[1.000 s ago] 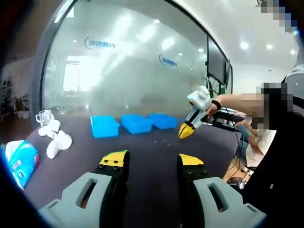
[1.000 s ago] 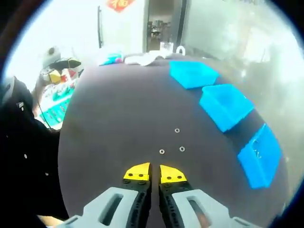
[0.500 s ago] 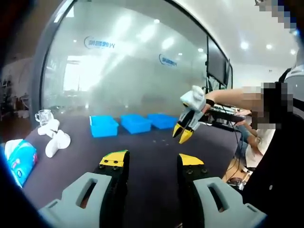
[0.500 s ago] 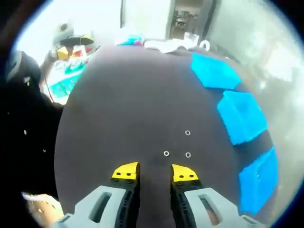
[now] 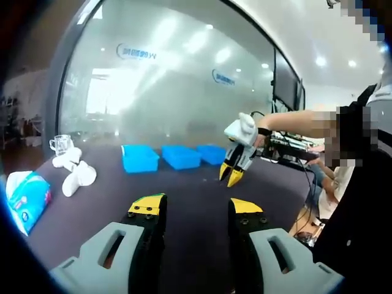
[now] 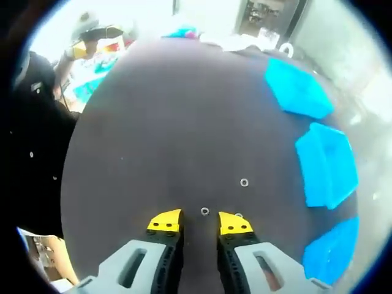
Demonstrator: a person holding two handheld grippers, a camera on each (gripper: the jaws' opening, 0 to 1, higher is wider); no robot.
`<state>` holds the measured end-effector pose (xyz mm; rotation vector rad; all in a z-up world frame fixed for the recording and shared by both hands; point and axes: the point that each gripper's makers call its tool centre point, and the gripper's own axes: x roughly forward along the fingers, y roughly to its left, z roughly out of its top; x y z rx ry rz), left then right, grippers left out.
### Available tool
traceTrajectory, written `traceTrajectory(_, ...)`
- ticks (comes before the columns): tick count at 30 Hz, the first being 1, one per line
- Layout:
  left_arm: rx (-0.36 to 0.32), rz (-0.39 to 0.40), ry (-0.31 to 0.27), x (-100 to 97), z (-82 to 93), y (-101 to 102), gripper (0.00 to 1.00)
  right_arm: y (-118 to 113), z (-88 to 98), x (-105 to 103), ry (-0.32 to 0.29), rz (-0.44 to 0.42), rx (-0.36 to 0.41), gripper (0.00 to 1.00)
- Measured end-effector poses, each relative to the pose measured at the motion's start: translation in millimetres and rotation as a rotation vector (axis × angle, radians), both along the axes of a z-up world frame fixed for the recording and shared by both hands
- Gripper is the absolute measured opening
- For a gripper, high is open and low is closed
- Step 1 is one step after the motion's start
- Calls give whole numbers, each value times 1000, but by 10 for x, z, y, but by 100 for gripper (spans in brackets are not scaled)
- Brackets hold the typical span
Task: Sort the screws, nuts, and washers into the corresponding bins
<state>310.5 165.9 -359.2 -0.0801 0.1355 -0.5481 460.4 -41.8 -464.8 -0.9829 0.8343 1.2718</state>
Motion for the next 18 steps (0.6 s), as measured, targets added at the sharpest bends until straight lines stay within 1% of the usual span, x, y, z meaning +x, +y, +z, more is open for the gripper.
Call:
traceTrajectory(6, -4, 0, 2, 7, -1, -7, 40, 9, -16, -1, 27, -6, 0, 13)
traceTrajectory(12, -5, -1, 6, 11, -10, -24, 40, 7, -40, 35, 57, -23, 4, 12)
traceTrajectory(16, -5, 1, 8, 17, -11, -25, 39, 13, -39, 11, 79, -15, 7, 6)
traceTrajectory(18, -6, 3, 8, 24, -7, -25, 39, 16, -49, 13, 93, -17, 6, 5)
